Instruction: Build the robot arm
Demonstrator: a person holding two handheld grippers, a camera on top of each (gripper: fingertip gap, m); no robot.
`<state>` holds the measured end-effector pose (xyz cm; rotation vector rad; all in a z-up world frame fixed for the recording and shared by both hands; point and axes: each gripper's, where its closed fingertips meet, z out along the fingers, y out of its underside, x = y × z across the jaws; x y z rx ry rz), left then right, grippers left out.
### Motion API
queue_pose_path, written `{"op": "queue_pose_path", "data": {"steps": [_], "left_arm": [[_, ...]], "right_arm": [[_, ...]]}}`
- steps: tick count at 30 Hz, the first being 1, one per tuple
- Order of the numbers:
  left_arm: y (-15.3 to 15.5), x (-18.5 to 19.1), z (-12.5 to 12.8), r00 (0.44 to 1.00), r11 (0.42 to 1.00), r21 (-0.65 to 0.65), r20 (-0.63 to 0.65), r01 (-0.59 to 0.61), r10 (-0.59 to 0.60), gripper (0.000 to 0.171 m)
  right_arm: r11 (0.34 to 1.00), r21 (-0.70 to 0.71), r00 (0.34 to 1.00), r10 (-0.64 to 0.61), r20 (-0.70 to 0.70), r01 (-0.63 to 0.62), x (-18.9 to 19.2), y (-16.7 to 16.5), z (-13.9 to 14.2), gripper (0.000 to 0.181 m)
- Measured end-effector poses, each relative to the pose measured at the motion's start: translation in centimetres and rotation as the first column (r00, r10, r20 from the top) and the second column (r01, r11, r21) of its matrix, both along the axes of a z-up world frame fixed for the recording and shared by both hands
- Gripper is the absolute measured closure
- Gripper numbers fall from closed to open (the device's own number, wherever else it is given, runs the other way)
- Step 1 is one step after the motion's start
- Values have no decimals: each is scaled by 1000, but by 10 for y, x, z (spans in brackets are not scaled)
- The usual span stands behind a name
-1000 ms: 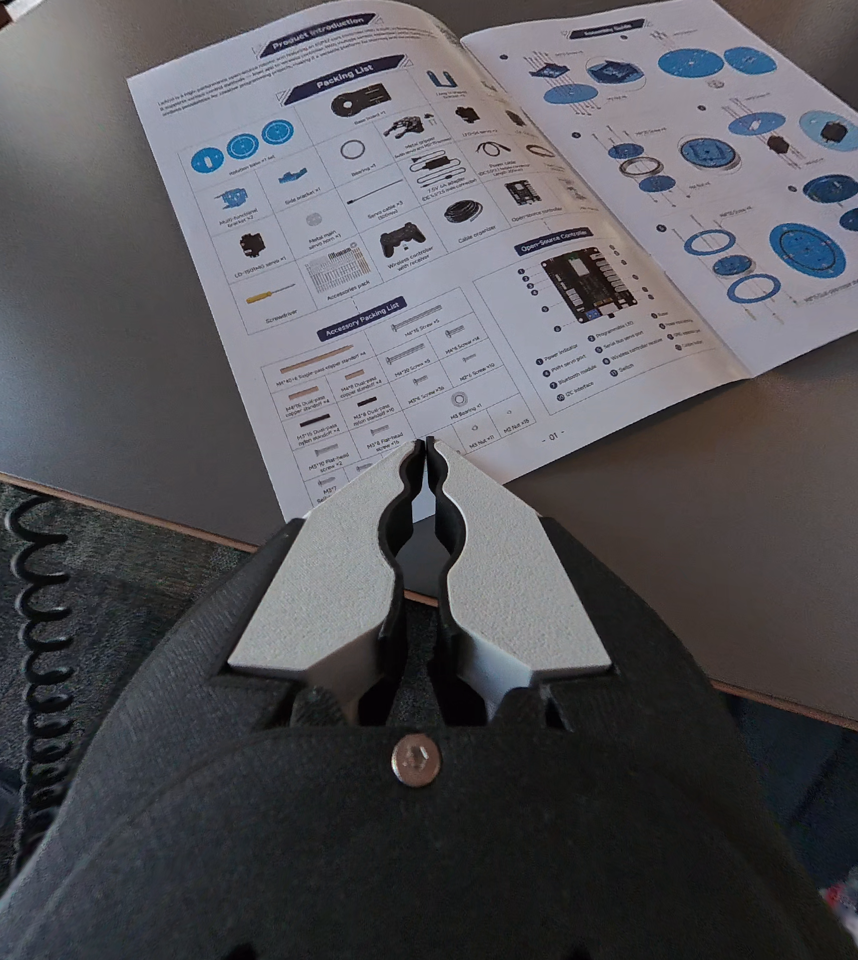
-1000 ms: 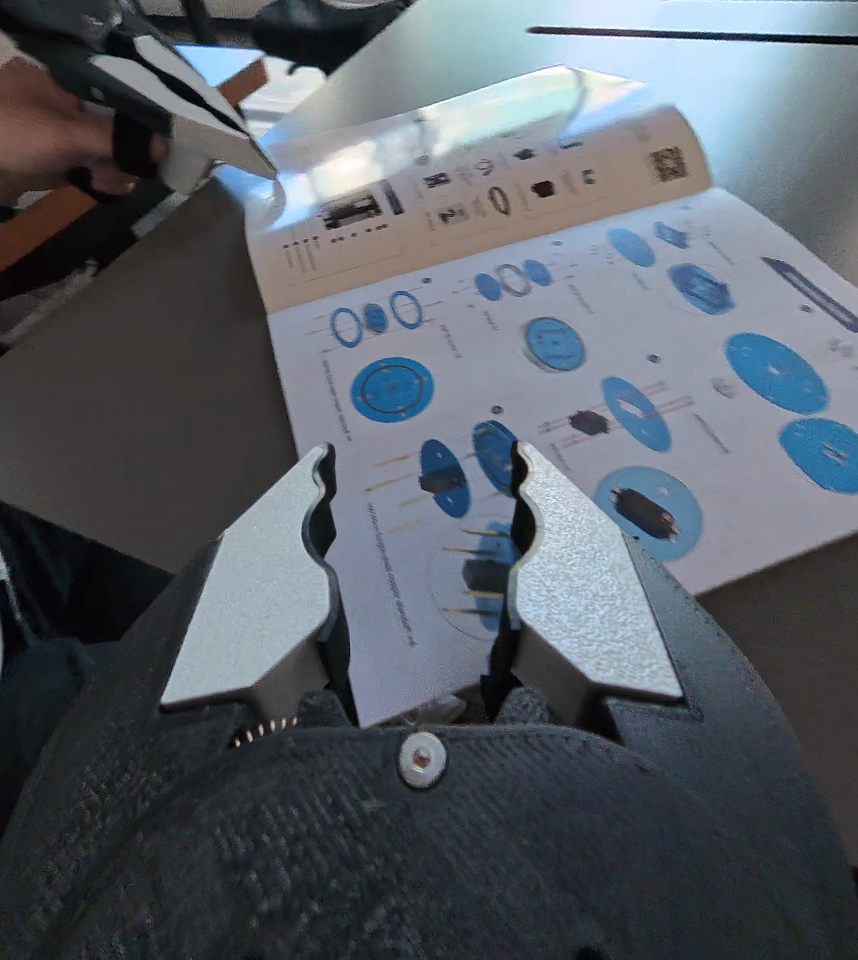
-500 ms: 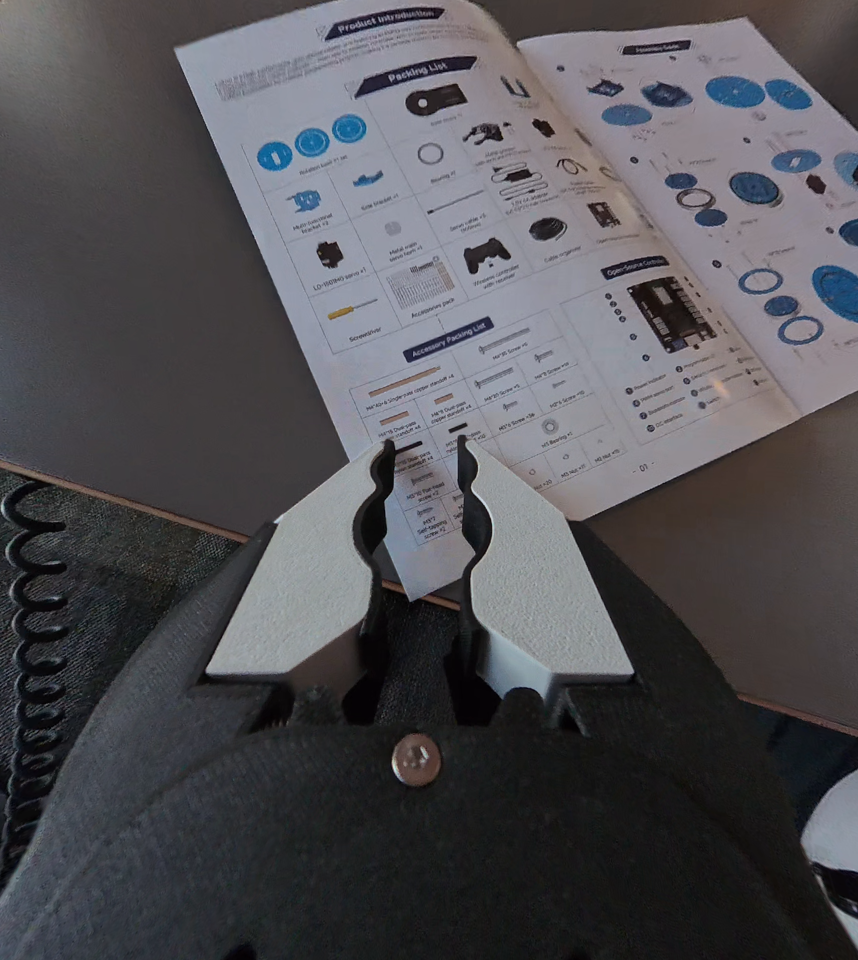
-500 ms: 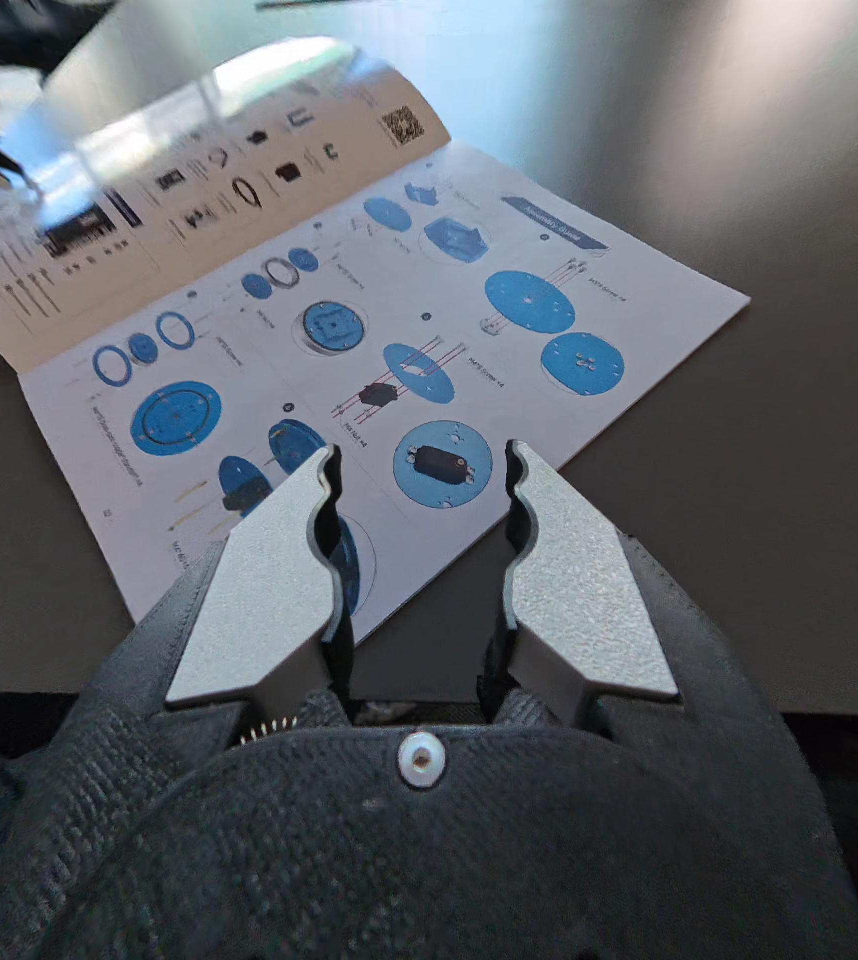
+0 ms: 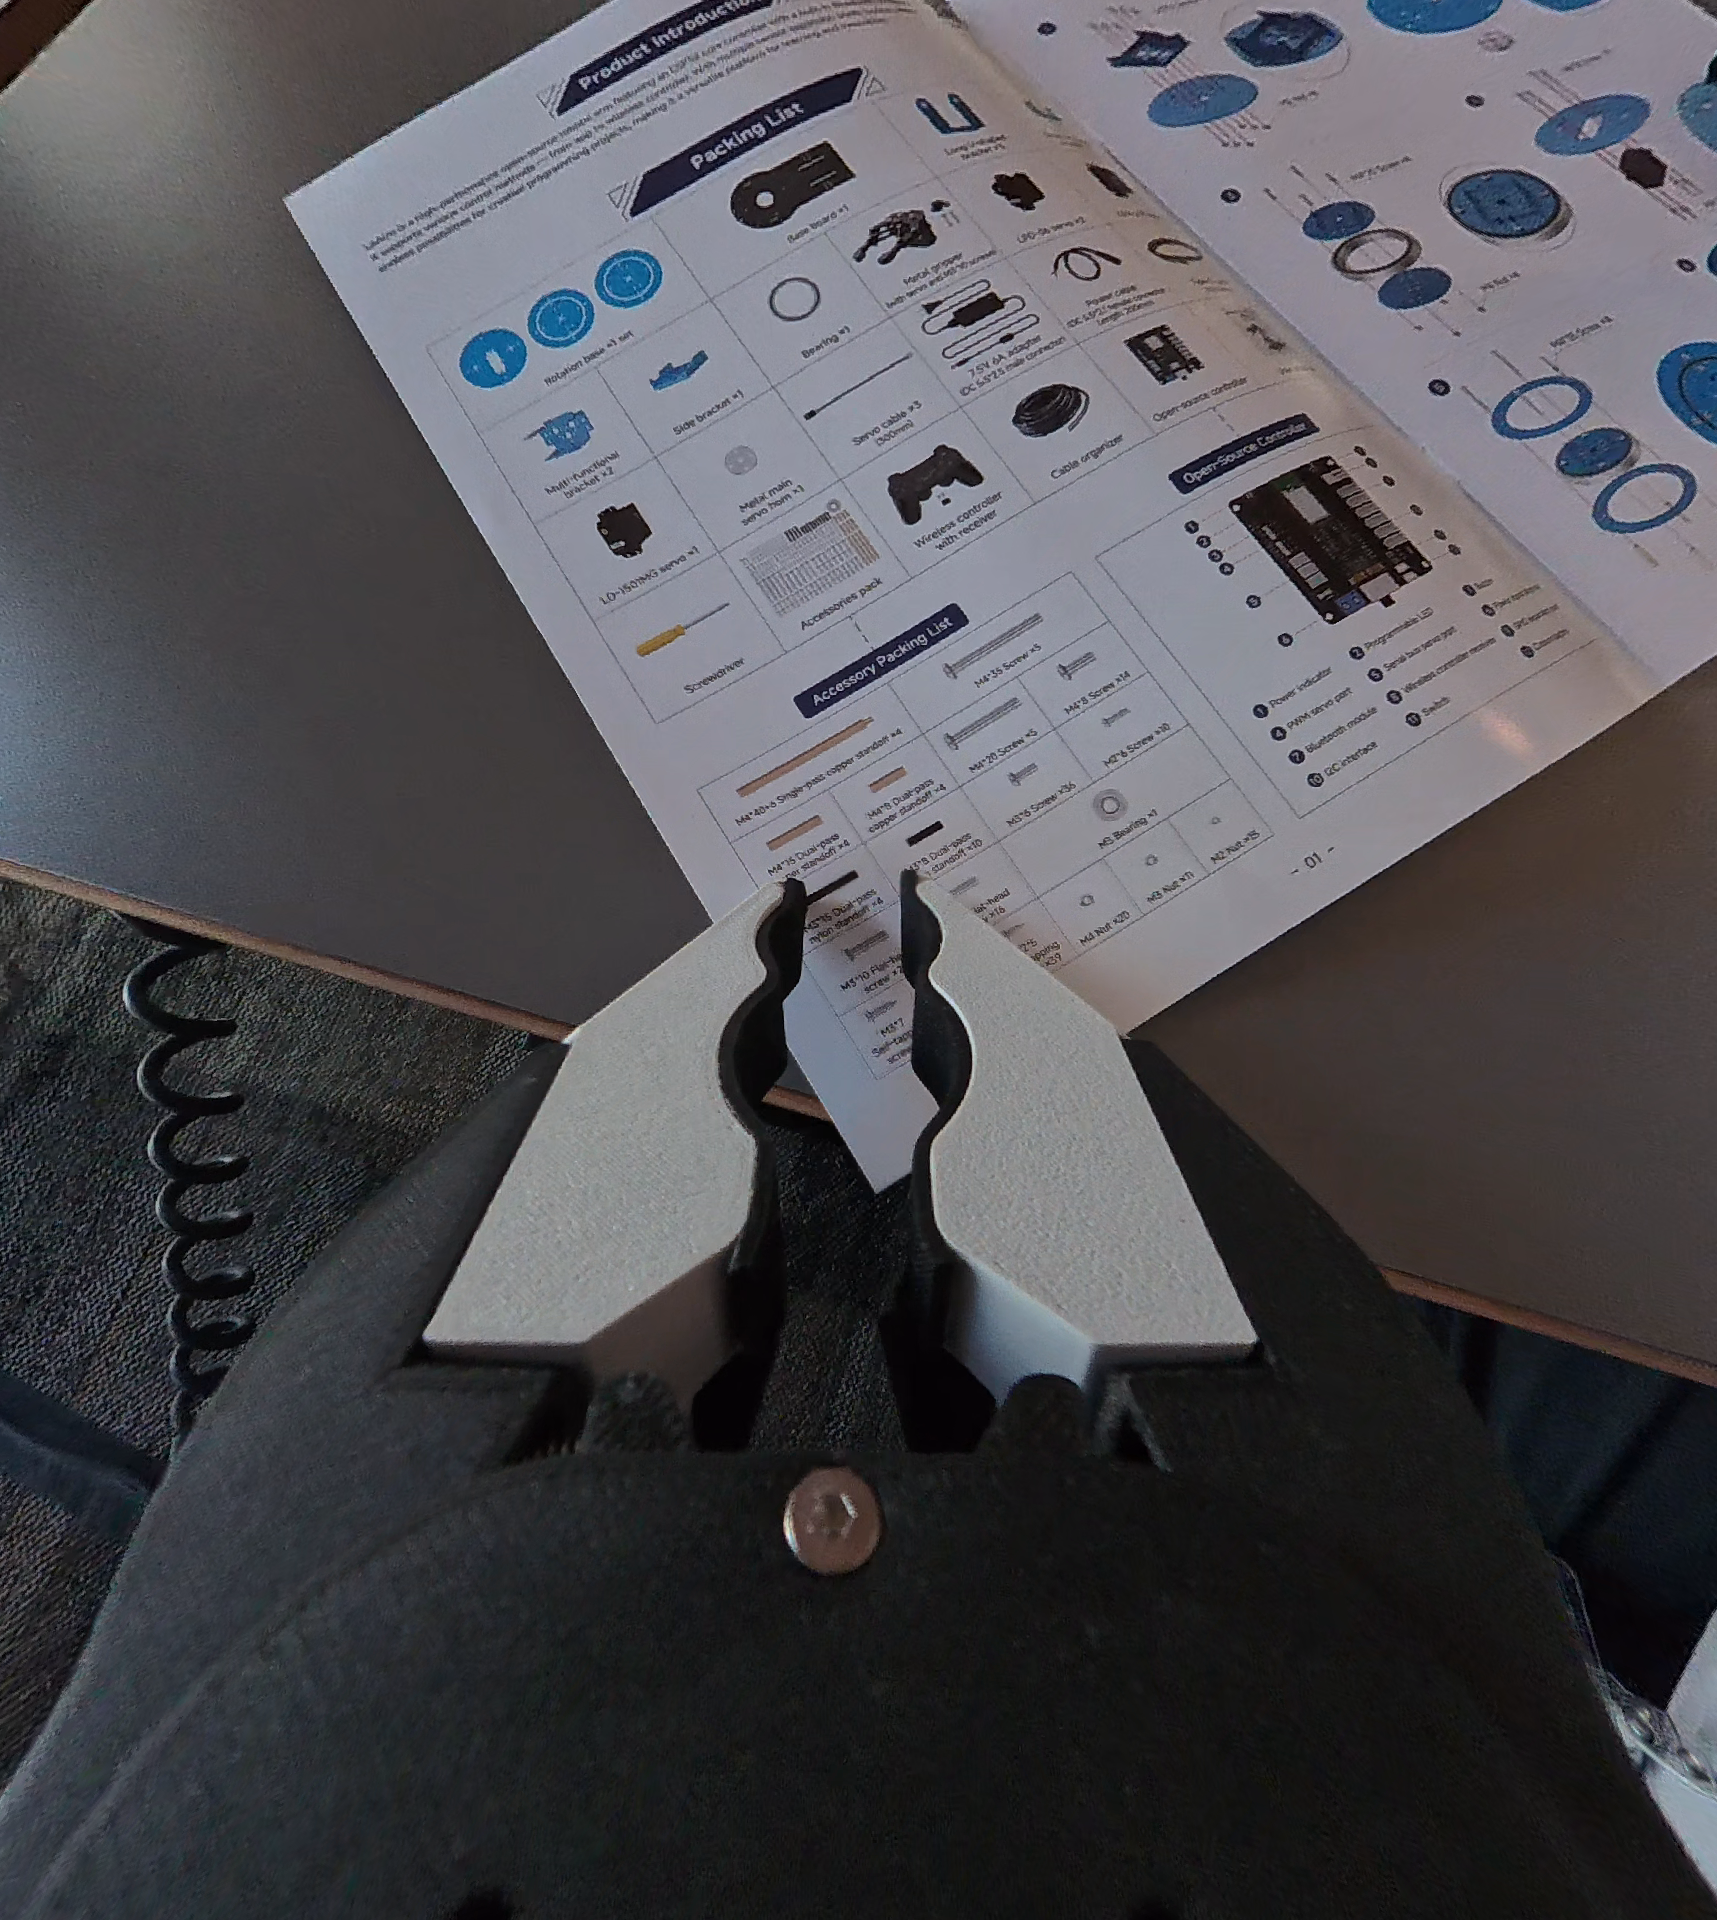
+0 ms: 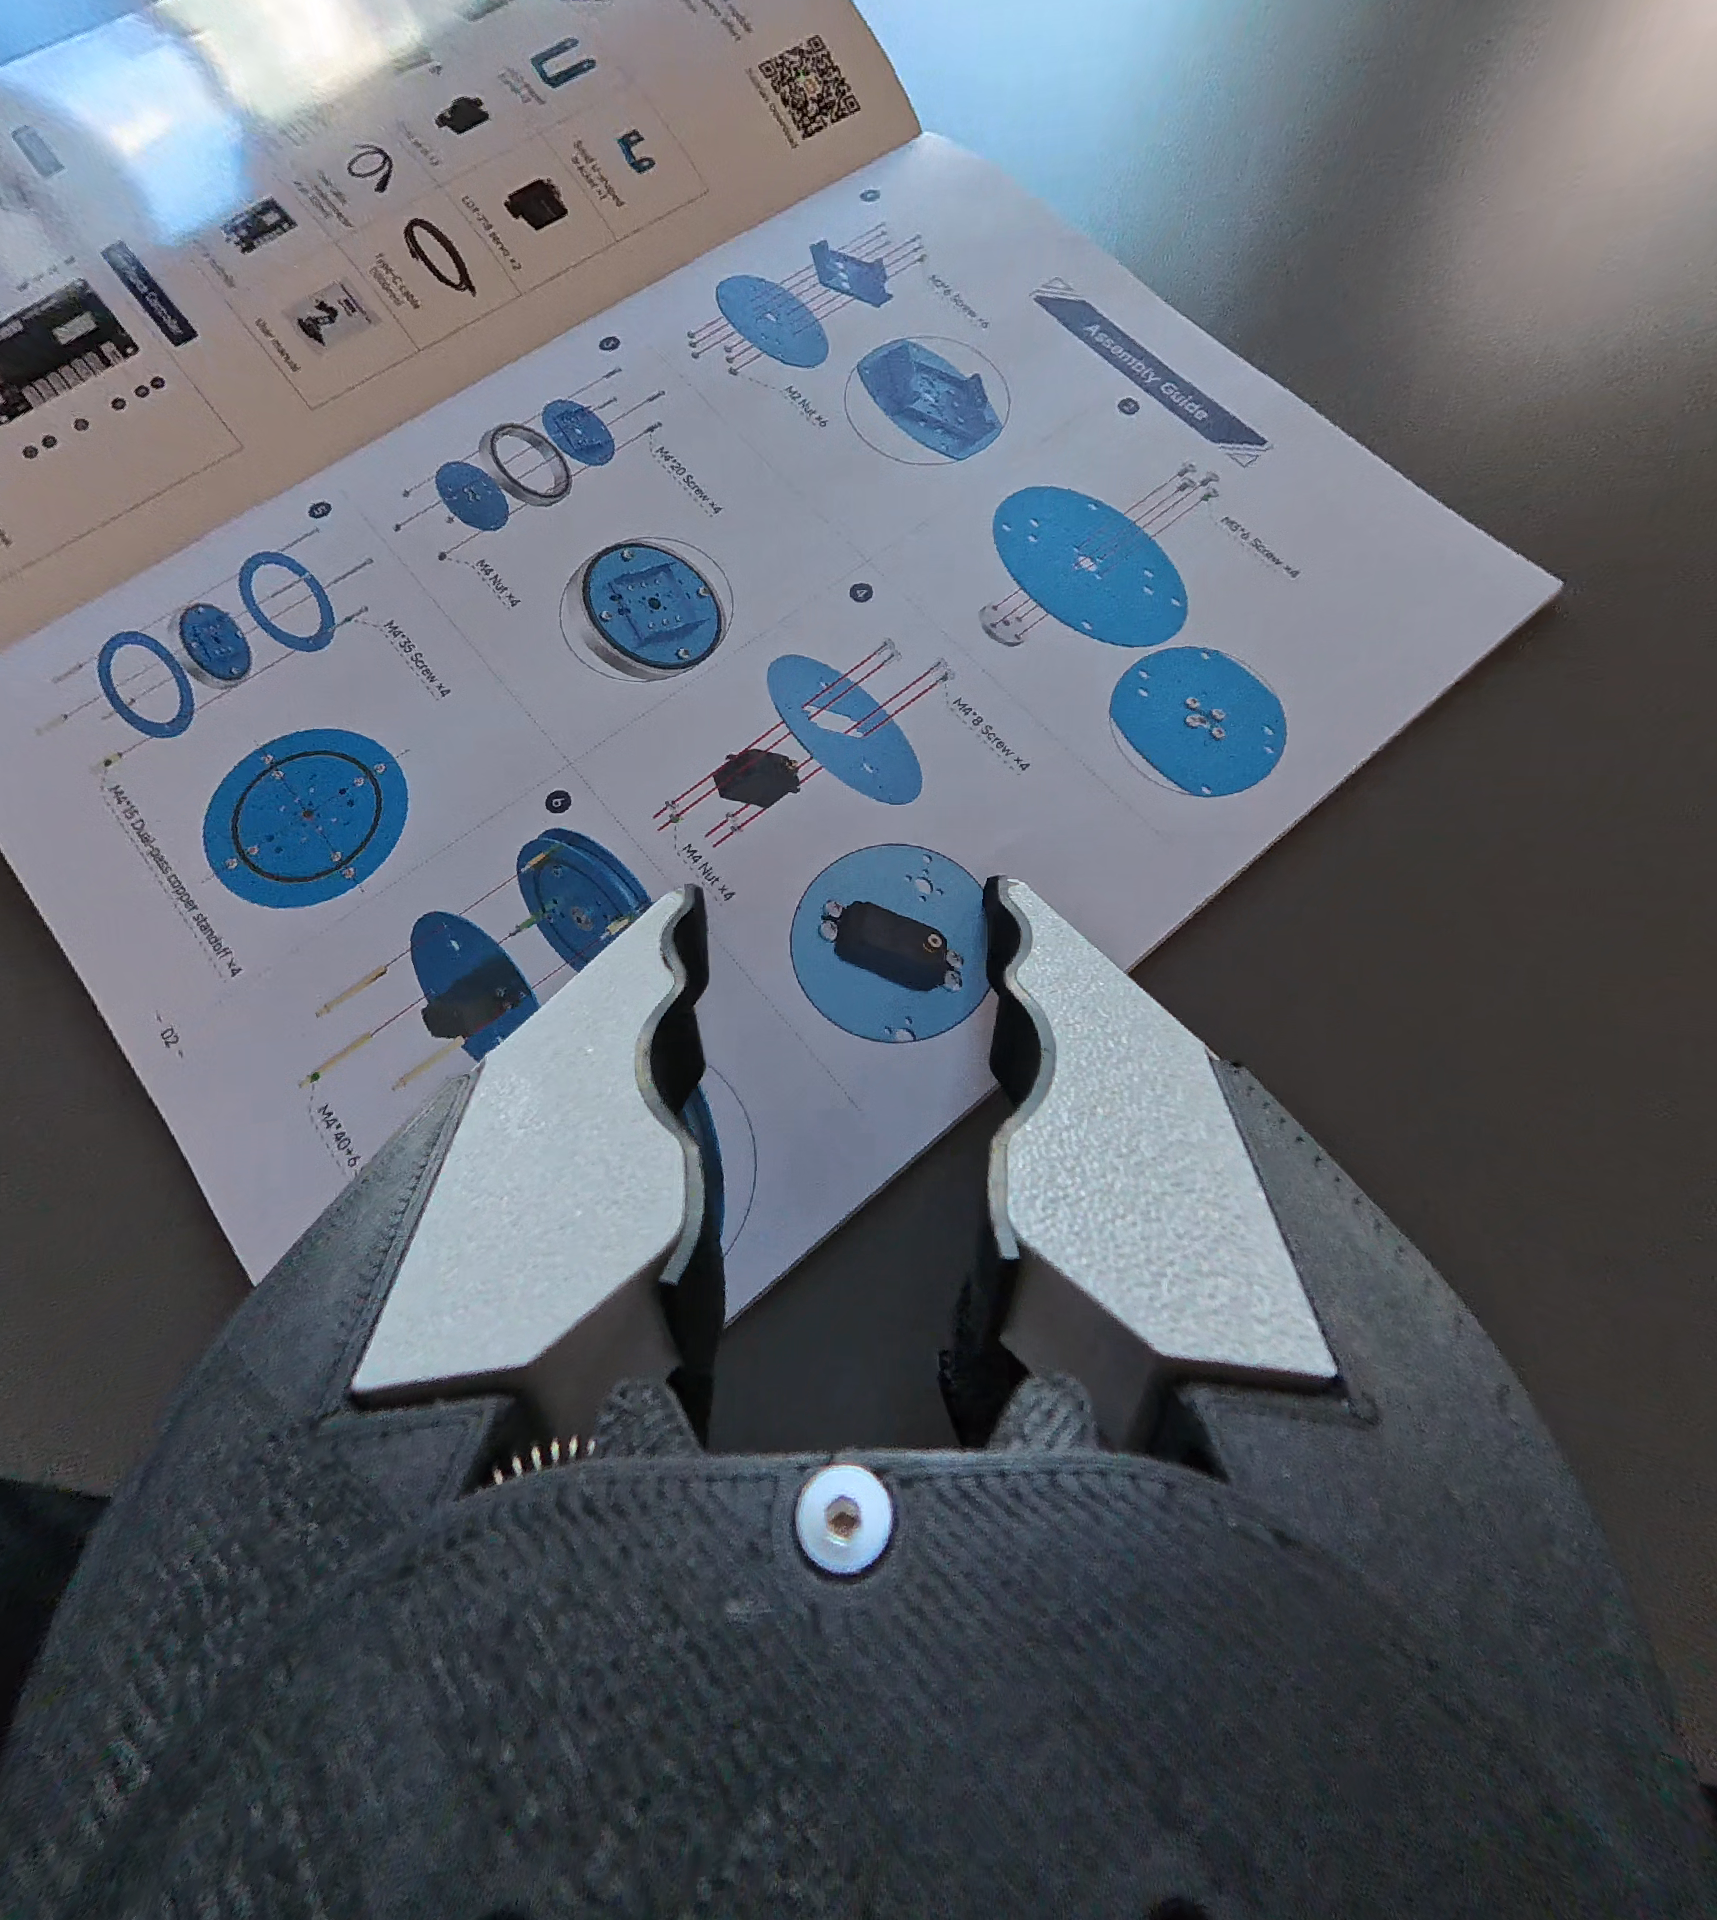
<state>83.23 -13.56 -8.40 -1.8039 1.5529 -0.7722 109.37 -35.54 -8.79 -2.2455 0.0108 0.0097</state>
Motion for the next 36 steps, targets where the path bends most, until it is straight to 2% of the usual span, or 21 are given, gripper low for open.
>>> {"op": "queue_pose_path", "data": {"steps": [11, 14, 16, 19, 21, 24, 27, 36], "left_arm": [[7, 5, 1, 999, 999, -49, 34, 3, -1, 160], [9, 7, 1, 999, 998, -60, 40, 4, -2, 158], [7, 6, 2, 999, 997, -75, 51, 10, -7, 155], [5, 6, 2, 998, 997, -74, 54, 24, -20, 151], [3, 5, 3, 999, 998, -62, 46, 27, -24, 145], [5, 4, 3, 999, 999, -34, 41, 17, -16, 142], [5, 3, 2, 999, 999, -37, 41, 15, -14, 140], [4, 1, 2, 999, 999, -49, 31, 17, -16, 140]], "right_arm": [[999, 24, 1000, -22, -4, 22, 5, 7, 1, 130], [999, 50, 999, -18, 50, 15, 1, 10, 10, 129], [992, 120, 995, 35, 89, -45, -26, 18, 30, 129], [969, 147, 972, 179, 150, -201, -94, 35, 48, 127], [952, 135, 950, 245, 192, -273, -133, 49, 48, 127], [929, 60, 912, 344, 223, -365, -174, 66, 36, 124], [914, 35, 885, 382, 266, -404, -187, 80, 31, 123], [915, 43, 903, 386, 188, -400, -197, 96, 13, 129]]}}
